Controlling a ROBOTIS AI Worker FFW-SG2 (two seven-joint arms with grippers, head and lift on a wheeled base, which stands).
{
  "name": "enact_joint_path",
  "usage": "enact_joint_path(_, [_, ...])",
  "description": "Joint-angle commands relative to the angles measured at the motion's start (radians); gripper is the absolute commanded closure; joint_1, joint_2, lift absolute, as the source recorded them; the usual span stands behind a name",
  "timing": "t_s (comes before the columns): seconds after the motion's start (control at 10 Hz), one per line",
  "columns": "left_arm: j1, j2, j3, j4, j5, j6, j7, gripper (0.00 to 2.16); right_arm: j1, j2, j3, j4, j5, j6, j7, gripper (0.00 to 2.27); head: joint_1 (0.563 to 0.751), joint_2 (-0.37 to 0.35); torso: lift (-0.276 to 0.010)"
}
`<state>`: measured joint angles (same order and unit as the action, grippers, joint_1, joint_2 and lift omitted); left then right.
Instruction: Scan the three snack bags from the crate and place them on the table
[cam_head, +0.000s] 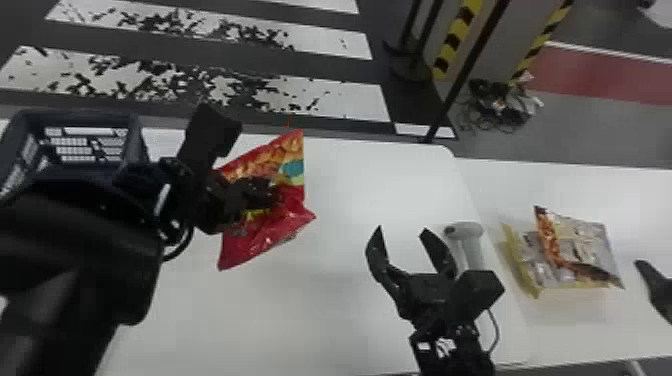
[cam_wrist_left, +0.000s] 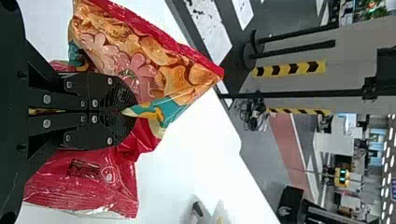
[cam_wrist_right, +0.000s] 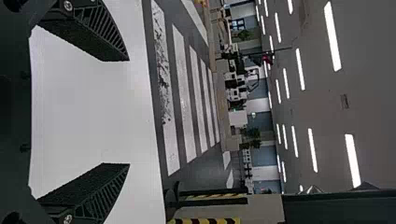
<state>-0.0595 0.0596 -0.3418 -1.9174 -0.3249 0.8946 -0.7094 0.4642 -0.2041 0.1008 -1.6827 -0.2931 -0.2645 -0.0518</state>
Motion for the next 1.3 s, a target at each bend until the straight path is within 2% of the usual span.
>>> enact_joint_path(0.0, [0.000,-0.029,-0.052,0.101,-0.002,-0.079,0.025,2.14,0.001,0.000,-0.006,-0.002,-0.004,0.000,0.000,0.08,0.695,-0.269,-0.062])
enact_joint_path(0.1, [-0.002,-0.050,-0.066,0.150,-0.002,-0.113,0.034,2.14,0.002,0.000,-0.007,-0.002,-0.004,0.000,0.000,0.08,0.695,-0.299,-0.062])
enact_joint_path(0.2, [-0.003,-0.058,-0.089,0.190,0.001,-0.156,0.061,1.99,0.002,0.000,-0.009,-0.002,-0.006,0.000,-0.002,0.08,0.695,-0.328,-0.062])
enact_joint_path(0.3, [0.000,-0.061,-0.101,0.224,0.018,-0.190,0.088,1.24,0.002,0.000,-0.010,-0.002,-0.006,0.000,-0.002,0.08,0.695,-0.337,-0.062])
enact_joint_path(0.4, [0.003,-0.062,-0.112,0.245,0.021,-0.211,0.100,0.02,0.002,0.002,-0.013,-0.002,-0.006,0.000,-0.002,0.08,0.695,-0.350,-0.062])
enact_joint_path(0.8, [0.021,-0.062,-0.105,0.241,0.030,-0.223,0.136,0.03,0.004,0.002,-0.013,-0.002,-0.011,0.000,-0.002,0.08,0.695,-0.350,-0.062])
enact_joint_path(0.9, [0.046,-0.060,-0.091,0.218,0.032,-0.272,0.160,0.04,0.007,0.002,-0.013,-0.002,-0.012,0.000,-0.002,0.08,0.695,-0.350,-0.062])
enact_joint_path(1.0, [0.084,-0.055,-0.062,0.178,0.047,-0.355,0.208,0.04,0.010,0.002,-0.015,-0.003,-0.014,0.000,-0.002,0.08,0.695,-0.350,-0.062])
enact_joint_path(1.2, [0.147,-0.046,0.014,0.118,0.081,-0.453,0.280,0.04,0.010,0.002,-0.013,-0.012,-0.012,0.000,-0.002,0.07,0.695,-0.350,-0.062])
